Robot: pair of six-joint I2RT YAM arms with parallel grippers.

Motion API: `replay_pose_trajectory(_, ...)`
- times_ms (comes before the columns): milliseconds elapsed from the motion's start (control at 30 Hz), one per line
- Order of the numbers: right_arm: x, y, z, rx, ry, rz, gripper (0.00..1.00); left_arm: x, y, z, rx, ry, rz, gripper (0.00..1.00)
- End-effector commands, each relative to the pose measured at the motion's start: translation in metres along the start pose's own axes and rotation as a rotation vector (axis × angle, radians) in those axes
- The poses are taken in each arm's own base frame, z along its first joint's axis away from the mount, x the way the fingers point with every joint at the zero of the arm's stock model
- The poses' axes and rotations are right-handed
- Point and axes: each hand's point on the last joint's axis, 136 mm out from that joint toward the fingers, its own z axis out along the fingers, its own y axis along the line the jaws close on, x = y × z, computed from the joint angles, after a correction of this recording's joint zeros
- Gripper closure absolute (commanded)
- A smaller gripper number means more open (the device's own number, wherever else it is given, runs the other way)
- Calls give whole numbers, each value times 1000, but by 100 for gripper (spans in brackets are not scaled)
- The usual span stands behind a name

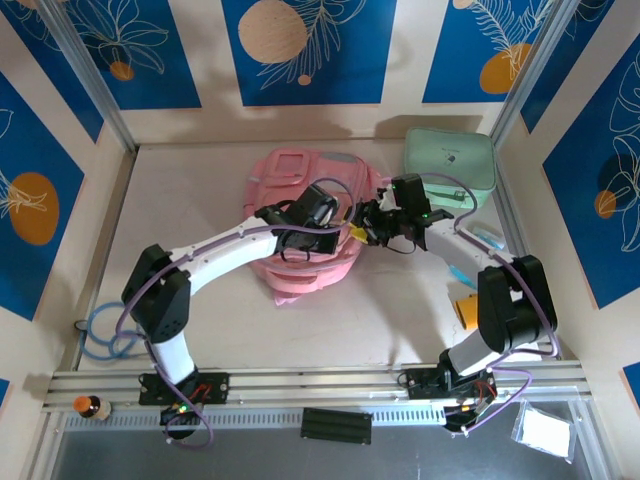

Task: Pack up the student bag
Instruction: Unzip the student bag at the center of the table.

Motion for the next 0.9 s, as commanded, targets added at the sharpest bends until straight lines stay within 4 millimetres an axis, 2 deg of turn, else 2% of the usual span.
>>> replay_pose_trajectory(0, 6, 16, 3, -40, 55, -3, 52, -11, -21, -3, 82, -23, 21, 100)
replay_pose_trajectory(233, 8, 9, 16, -11, 90, 2, 61, -11, -21, -3, 85, -25, 22, 100)
replay_pose_trajectory(467, -2, 3, 16, 39, 54, -25, 85, -7, -9, -8, 30, -22, 41, 100)
replay_pose_trajectory(533, -8, -3, 12, 64, 22, -27, 88, -3, 2, -13, -13, -20, 45, 100)
replay_pose_trajectory(667, -18, -9, 2, 90, -33, -43, 92, 17, 46, -25, -181, 12, 34, 100)
replay_pose_trajectory(867, -27, -12, -6, 96, -71, -46, 93, 46, 103, -42, -327, 50, -13, 100)
